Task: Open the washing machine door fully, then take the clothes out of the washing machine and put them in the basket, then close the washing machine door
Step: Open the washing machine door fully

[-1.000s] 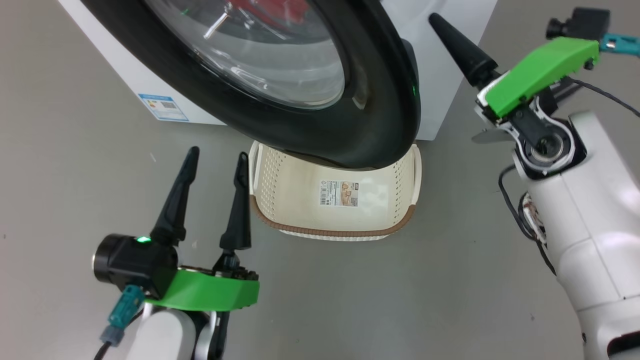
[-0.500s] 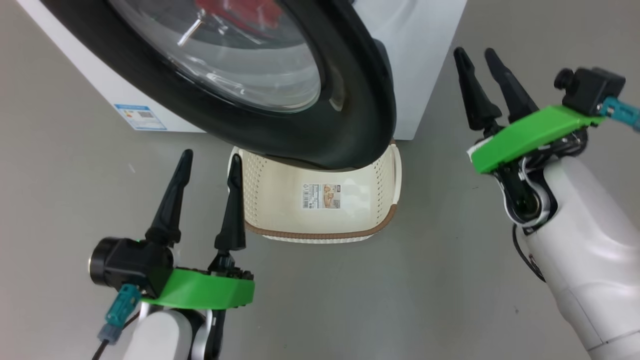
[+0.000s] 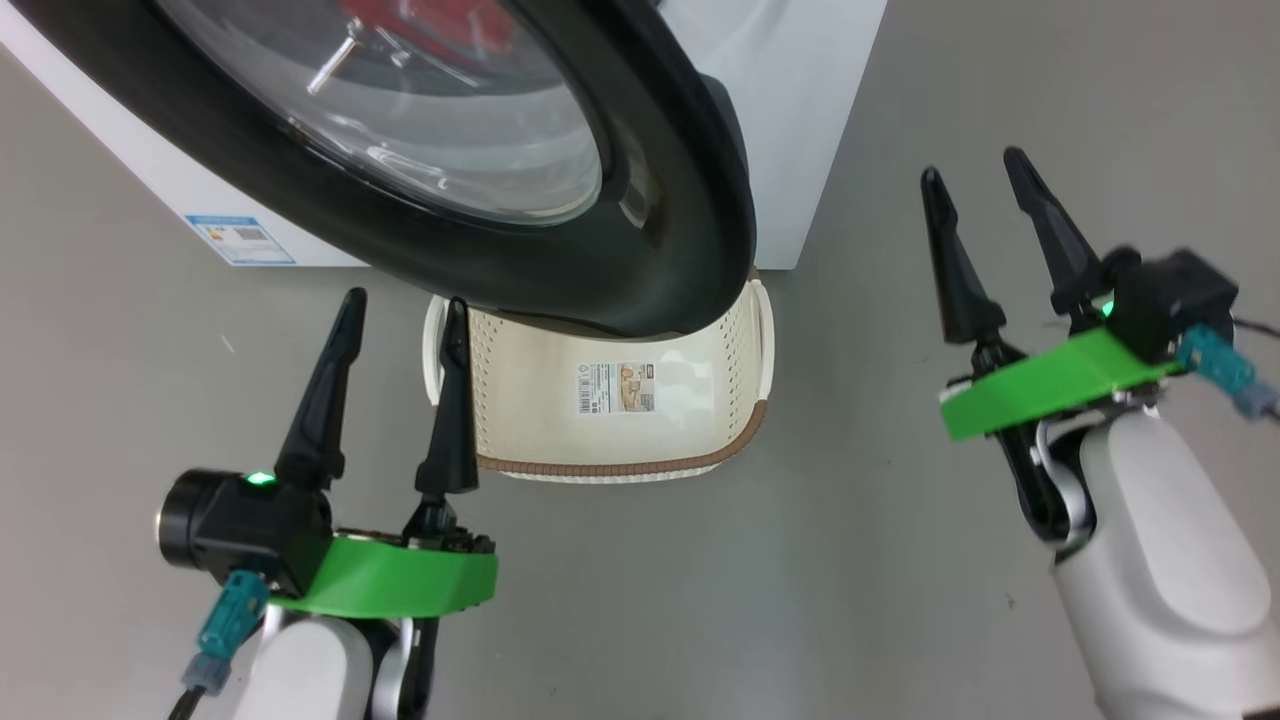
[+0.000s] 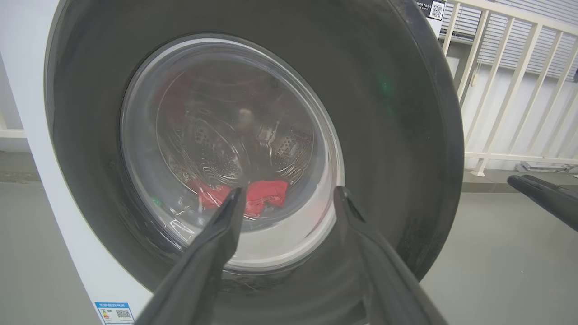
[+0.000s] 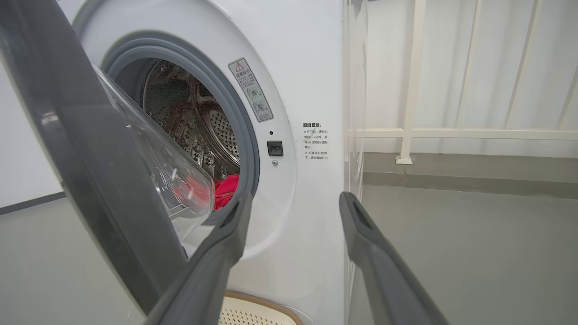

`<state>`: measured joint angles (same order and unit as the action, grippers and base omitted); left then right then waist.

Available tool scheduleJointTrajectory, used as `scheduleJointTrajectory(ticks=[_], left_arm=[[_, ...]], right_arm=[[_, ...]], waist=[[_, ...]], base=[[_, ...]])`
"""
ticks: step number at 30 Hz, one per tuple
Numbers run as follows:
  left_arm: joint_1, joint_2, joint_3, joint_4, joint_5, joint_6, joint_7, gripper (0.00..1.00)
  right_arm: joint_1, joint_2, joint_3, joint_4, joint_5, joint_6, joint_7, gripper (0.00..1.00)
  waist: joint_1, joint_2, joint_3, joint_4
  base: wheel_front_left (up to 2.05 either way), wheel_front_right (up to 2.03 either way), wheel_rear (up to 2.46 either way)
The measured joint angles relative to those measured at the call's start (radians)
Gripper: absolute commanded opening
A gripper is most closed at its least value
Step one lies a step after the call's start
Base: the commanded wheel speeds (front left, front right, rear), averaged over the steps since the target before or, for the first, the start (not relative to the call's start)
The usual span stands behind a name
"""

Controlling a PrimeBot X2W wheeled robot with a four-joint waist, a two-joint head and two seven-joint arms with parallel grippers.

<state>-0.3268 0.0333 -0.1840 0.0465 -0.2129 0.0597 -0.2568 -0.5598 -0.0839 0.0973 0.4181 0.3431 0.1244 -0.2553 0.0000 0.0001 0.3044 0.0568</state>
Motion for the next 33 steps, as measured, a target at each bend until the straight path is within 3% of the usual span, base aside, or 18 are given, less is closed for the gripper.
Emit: scheduleJointTrajectory(ticks=[6, 13, 30, 31, 32, 33], left_arm=[[0.000, 0.000, 0.005, -0.010, 0.003, 0.000, 0.000, 1.00], [0.000, 0.000, 0.012, -0.019, 0.012, -0.007, 0.000, 1.00], [0.000, 0.000, 0.016, -0.026, 0.020, -0.007, 0.000, 1.00], [0.000, 0.000, 0.015, -0.027, 0.020, -0.007, 0.000, 1.00], [0.000, 0.000, 0.014, -0.029, 0.020, -0.007, 0.000, 1.00], [0.000, 0.000, 0.012, -0.030, 0.020, -0.007, 0.000, 1.00]], right_arm=[[0.123, 0.022, -0.048, -0.156, -0.122, 0.000, 0.000, 1.00], [0.230, 0.026, -0.061, -0.287, -0.128, 0.000, 0.000, 1.00], [0.291, 0.028, -0.061, -0.331, -0.151, 0.000, 0.000, 1.00], [0.291, 0.028, -0.062, -0.331, -0.151, 0.000, 0.000, 0.94], [0.291, 0.028, -0.063, -0.331, -0.151, 0.000, 0.000, 0.40], [0.291, 0.028, -0.063, -0.330, -0.151, 0.000, 0.000, 0.00]], waist=[[0.0000, 0.0000, 0.009, 0.000], [0.0000, 0.0000, 0.017, -0.003], [0.0000, 0.0000, 0.010, 0.002], [0.0000, 0.0000, 0.011, 0.003], [0.0000, 0.0000, 0.012, 0.004], [0.0000, 0.0000, 0.013, 0.005]], base=[[0.00, 0.00, 0.00], [0.00, 0.00, 0.00], [0.00, 0.00, 0.00], [0.00, 0.00, 0.00], [0.00, 0.00, 0.00], [0.00, 0.00, 0.00]])
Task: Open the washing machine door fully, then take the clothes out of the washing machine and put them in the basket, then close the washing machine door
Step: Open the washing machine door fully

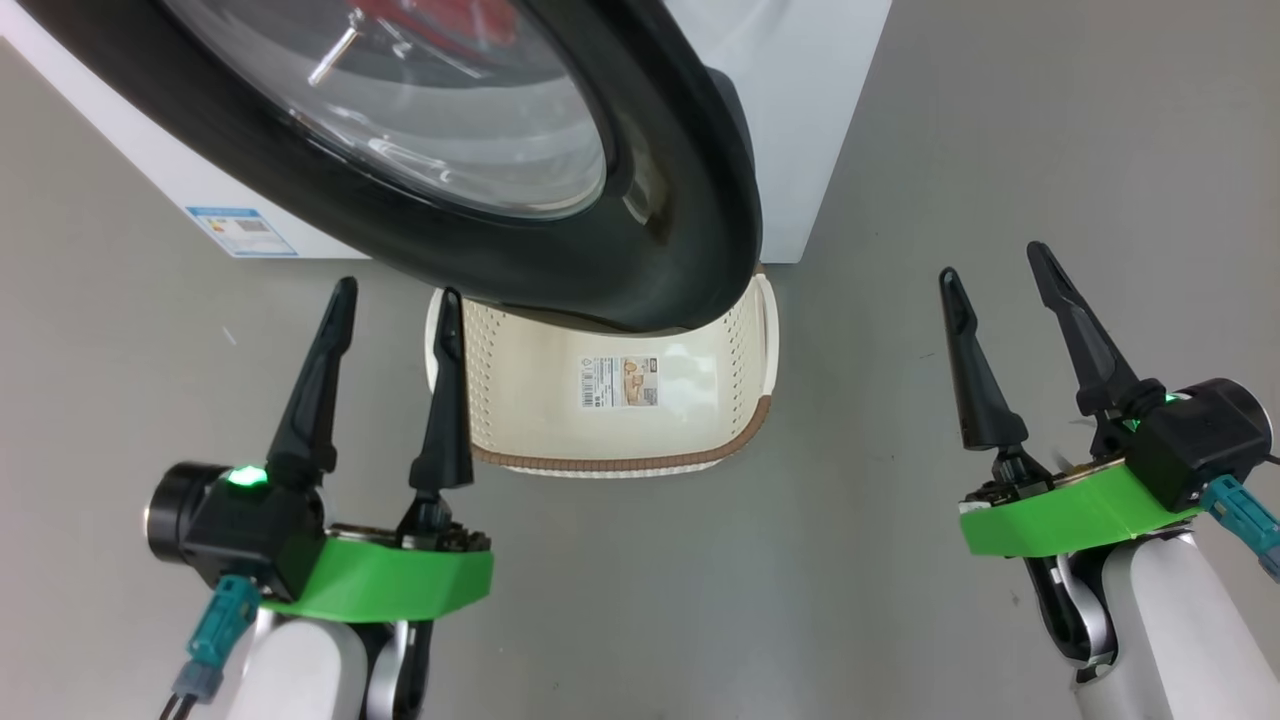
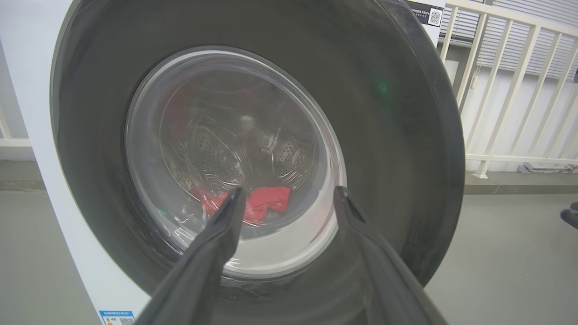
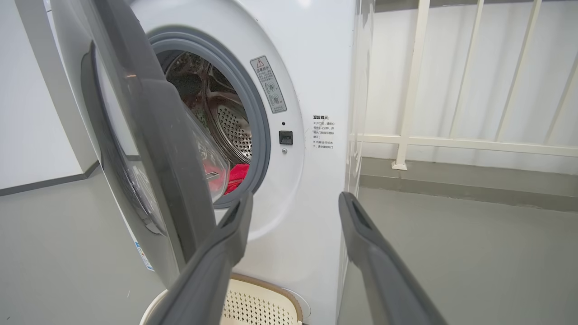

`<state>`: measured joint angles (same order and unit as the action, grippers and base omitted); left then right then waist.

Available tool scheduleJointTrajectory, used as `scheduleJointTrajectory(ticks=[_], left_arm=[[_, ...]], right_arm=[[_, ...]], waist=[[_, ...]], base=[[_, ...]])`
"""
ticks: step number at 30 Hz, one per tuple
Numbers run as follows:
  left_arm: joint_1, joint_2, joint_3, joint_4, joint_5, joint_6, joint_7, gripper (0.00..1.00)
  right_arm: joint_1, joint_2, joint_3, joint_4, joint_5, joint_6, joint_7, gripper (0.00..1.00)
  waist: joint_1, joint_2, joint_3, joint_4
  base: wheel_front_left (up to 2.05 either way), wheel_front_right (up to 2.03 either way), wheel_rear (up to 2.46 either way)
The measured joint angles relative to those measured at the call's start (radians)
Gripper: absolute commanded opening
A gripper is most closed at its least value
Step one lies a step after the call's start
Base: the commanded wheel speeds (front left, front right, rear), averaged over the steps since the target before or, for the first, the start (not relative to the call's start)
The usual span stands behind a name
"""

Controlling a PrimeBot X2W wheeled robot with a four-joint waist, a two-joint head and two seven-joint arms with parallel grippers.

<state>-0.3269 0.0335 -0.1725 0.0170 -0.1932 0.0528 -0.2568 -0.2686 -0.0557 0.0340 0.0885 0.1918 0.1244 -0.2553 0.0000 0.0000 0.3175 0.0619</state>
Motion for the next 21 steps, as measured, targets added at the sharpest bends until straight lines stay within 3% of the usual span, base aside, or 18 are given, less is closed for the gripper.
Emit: scheduleJointTrajectory(ticks=[5, 10, 15, 21], left_arm=[[0.000, 0.000, -0.008, -0.002, 0.000, 0.000, 0.000, 1.00], [0.000, 0.000, -0.022, -0.002, -0.002, 0.002, 0.000, 1.00], [0.000, 0.000, -0.035, -0.005, -0.011, 0.010, 0.000, 1.00], [0.000, 0.000, -0.051, -0.006, -0.019, 0.013, 0.000, 1.00]], right_arm=[[-0.007, 0.000, 0.001, 0.036, 0.058, 0.000, 0.000, 0.00], [-0.071, 0.000, 0.013, 0.114, 0.396, 0.000, 0.000, 0.00], [-0.175, -0.001, 0.041, 0.176, 0.635, 0.000, 0.002, 0.00], [-0.286, -0.004, 0.077, 0.236, 1.007, 0.000, 0.117, 0.00]], waist=[[0.0000, 0.0000, 0.007, 0.006], [0.0000, 0.0000, 0.006, 0.016], [0.0001, 0.0000, 0.007, 0.030], [0.0000, 0.0000, 0.013, 0.055]], base=[[0.00, 0.00, 0.00], [0.00, 0.00, 0.00], [0.00, 0.00, 0.00], [0.00, 0.00, 0.00]])
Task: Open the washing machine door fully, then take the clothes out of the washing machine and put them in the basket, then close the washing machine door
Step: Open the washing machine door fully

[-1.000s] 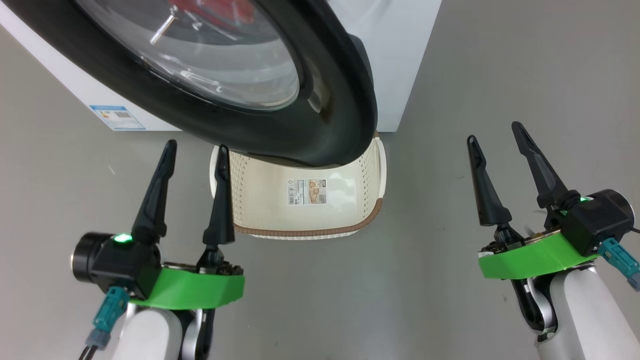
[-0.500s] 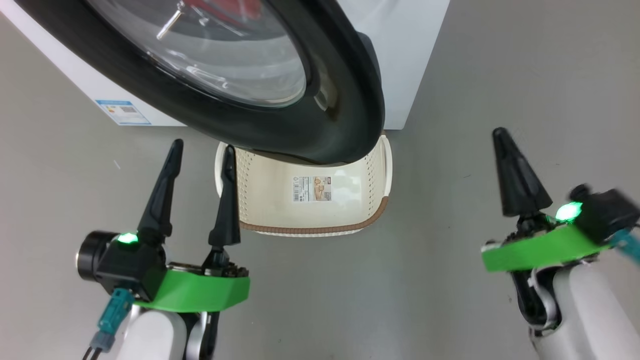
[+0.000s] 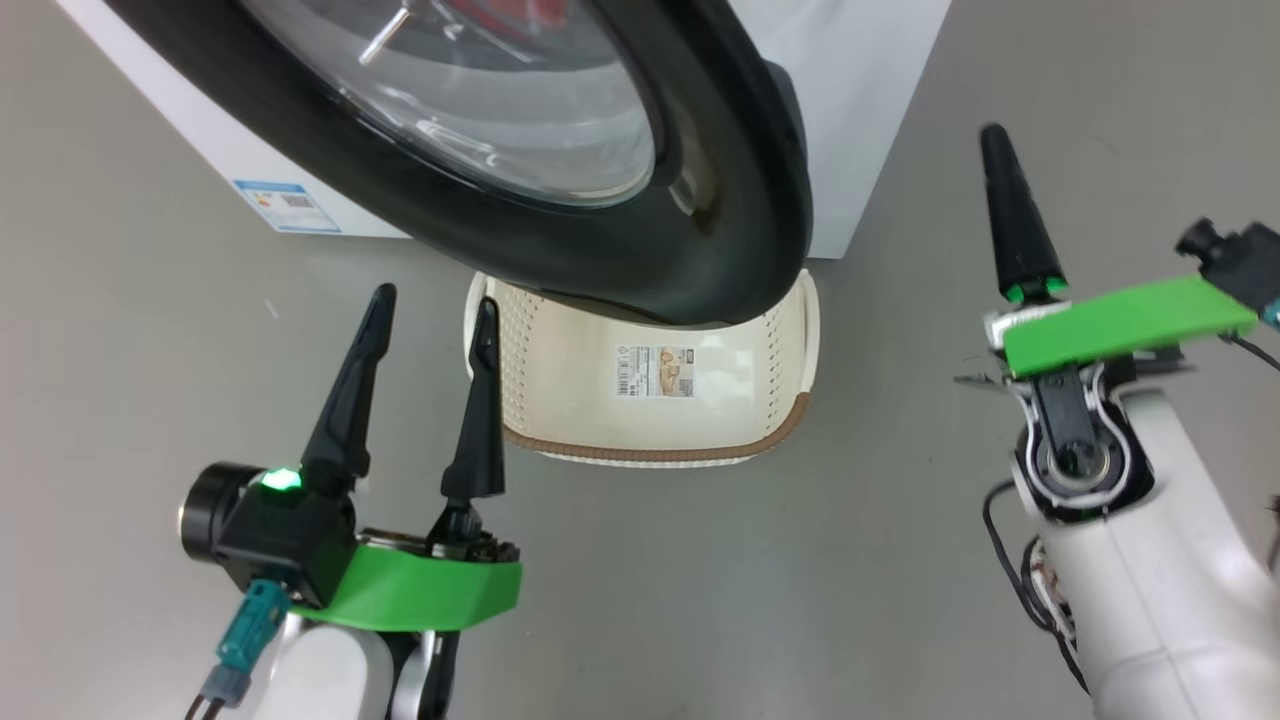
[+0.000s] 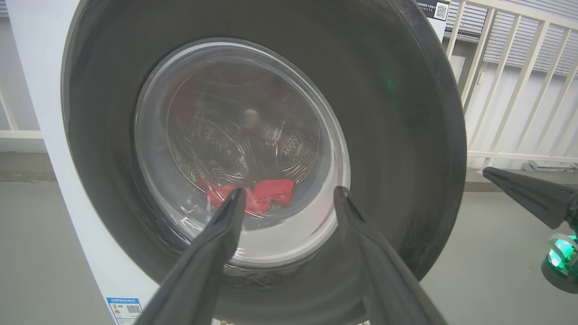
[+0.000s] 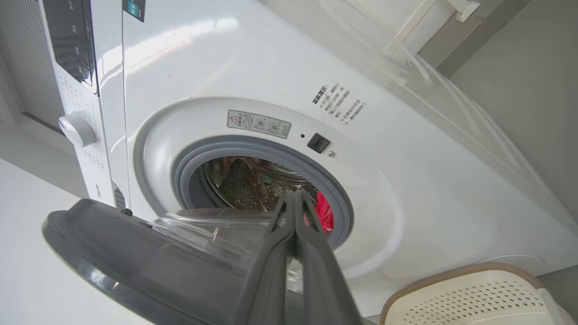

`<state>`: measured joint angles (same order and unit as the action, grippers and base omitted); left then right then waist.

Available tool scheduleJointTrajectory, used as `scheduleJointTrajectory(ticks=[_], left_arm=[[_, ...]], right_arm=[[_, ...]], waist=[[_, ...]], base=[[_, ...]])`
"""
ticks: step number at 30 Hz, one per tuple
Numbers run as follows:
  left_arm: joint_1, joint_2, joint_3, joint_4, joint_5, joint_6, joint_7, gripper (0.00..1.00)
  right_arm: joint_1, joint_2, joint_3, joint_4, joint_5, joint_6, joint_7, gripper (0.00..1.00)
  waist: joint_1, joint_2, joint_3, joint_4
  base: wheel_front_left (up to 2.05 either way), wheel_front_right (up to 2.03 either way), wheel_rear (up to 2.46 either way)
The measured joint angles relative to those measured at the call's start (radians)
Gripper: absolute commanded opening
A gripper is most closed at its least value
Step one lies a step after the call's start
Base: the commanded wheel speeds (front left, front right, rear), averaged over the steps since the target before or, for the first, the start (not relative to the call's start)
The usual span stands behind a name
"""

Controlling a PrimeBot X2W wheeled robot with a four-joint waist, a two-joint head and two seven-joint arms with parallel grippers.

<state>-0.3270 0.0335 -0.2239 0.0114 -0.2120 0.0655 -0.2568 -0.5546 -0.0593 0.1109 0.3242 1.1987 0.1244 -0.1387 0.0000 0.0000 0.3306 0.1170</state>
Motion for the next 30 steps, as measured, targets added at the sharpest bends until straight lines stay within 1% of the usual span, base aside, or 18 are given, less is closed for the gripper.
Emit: scheduleJointTrajectory(ticks=[4, 8, 10, 11, 14, 20, 25, 30], left_arm=[[0.000, 0.000, -0.003, 0.000, -0.001, 0.006, 0.000, 1.00], [0.000, 0.000, -0.008, 0.000, -0.001, 0.006, 0.000, 1.00], [0.000, 0.000, -0.010, 0.000, 0.001, 0.007, 0.000, 1.00], [0.000, 0.000, -0.010, 0.000, 0.001, 0.007, 0.000, 1.00], [-0.001, 0.000, -0.013, 0.001, 0.001, 0.009, 0.000, 1.00], [-0.001, 0.000, -0.018, 0.001, 0.001, 0.014, 0.000, 1.00], [-0.001, 0.000, -0.018, 0.001, 0.001, 0.015, 0.000, 1.00], [-0.001, 0.000, -0.013, 0.000, 0.001, 0.018, 0.000, 1.00]], right_arm=[[-0.068, -0.001, 0.034, 0.038, 0.179, 0.000, 0.097, 0.00], [-0.139, -0.003, 0.055, 0.104, 0.304, 0.000, 0.212, 0.00], [-0.175, -0.004, 0.060, 0.145, 0.329, 0.000, 0.271, 0.00], [-0.175, -0.004, 0.060, 0.145, 0.329, 0.000, 0.271, 0.00], [-0.227, -0.007, 0.065, 0.202, 0.381, 0.000, 0.371, 0.00], [-0.317, -0.034, 0.082, 0.270, 0.449, 0.000, 0.504, 0.00], [-0.360, -0.068, 0.124, 0.291, 0.453, 0.000, 0.570, 0.00], [-0.371, -0.080, 0.162, 0.287, 0.455, 0.000, 0.610, 0.00]], waist=[[0.0000, 0.0000, 0.005, 0.014], [0.0000, 0.0000, 0.012, 0.024], [0.0000, 0.0000, 0.015, 0.027], [0.0000, 0.0000, 0.015, 0.027], [0.0000, 0.0000, 0.020, 0.034], [0.0000, 0.0000, 0.028, 0.042], [0.0000, 0.0001, 0.036, 0.047], [0.0000, 0.0000, 0.043, 0.046]], base=[[0.00, 0.00, 0.00], [0.00, 0.00, 0.00], [0.00, 0.00, 0.00], [0.00, 0.00, 0.00], [0.00, 0.00, 0.00], [0.00, 0.00, 0.00], [0.00, 0.00, 0.00], [0.00, 0.00, 0.00]])
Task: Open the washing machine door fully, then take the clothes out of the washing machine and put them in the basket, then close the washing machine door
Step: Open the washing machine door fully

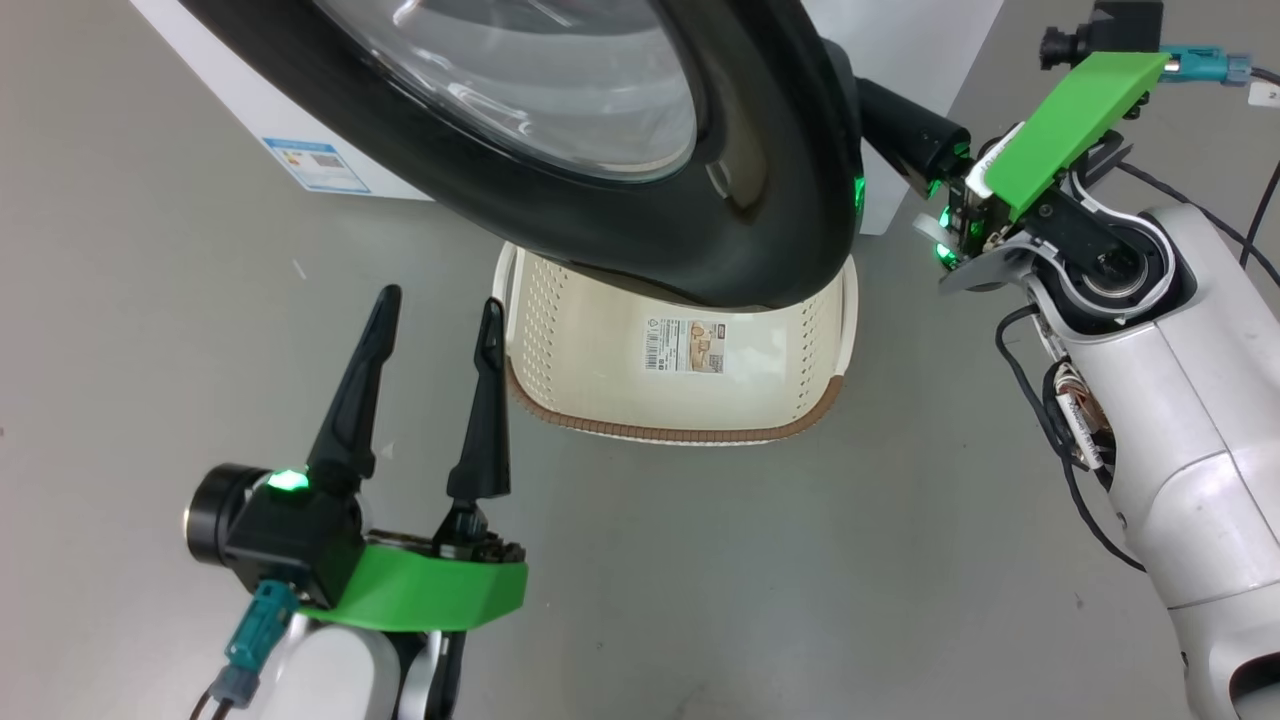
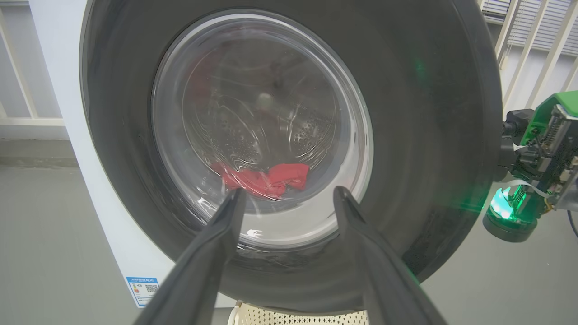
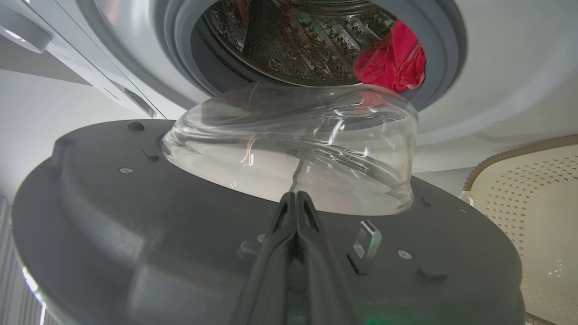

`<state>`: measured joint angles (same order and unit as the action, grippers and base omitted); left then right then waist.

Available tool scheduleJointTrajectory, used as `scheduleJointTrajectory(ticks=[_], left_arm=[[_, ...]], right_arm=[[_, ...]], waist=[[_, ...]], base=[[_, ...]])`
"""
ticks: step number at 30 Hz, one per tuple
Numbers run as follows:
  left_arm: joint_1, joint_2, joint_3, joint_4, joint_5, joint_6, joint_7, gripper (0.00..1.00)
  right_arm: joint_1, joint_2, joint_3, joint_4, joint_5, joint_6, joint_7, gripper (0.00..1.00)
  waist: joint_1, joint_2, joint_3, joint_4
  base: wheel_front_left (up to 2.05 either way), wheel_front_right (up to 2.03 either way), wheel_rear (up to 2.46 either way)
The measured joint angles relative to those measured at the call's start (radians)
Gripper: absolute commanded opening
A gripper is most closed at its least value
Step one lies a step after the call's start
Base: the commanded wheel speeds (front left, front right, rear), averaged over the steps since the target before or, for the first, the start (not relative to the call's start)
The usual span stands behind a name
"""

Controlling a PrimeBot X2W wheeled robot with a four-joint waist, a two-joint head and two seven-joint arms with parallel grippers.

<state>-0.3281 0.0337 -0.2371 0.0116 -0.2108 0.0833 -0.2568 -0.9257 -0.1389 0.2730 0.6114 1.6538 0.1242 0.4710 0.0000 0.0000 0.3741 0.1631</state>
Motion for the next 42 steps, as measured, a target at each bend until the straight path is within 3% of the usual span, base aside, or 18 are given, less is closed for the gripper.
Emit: scheduleJointTrajectory(ticks=[23, 42], left_arm=[[-0.002, 0.000, 0.007, 0.008, 0.000, 0.000, 0.000, 1.00], [0.026, 0.000, 0.012, 0.021, 0.000, 0.000, 0.000, 1.00]], right_arm=[[0.133, -0.048, 0.112, -0.179, 0.082, 0.000, 0.010, 0.00], [0.245, -0.114, 0.279, -0.284, 0.231, -0.001, -0.035, 0.00]], waist=[[0.0000, 0.0000, -0.033, -0.004], [0.0000, 0.0000, -0.098, 0.057]], base=[[0.00, 0.00, 0.00], [0.00, 0.00, 0.00]])
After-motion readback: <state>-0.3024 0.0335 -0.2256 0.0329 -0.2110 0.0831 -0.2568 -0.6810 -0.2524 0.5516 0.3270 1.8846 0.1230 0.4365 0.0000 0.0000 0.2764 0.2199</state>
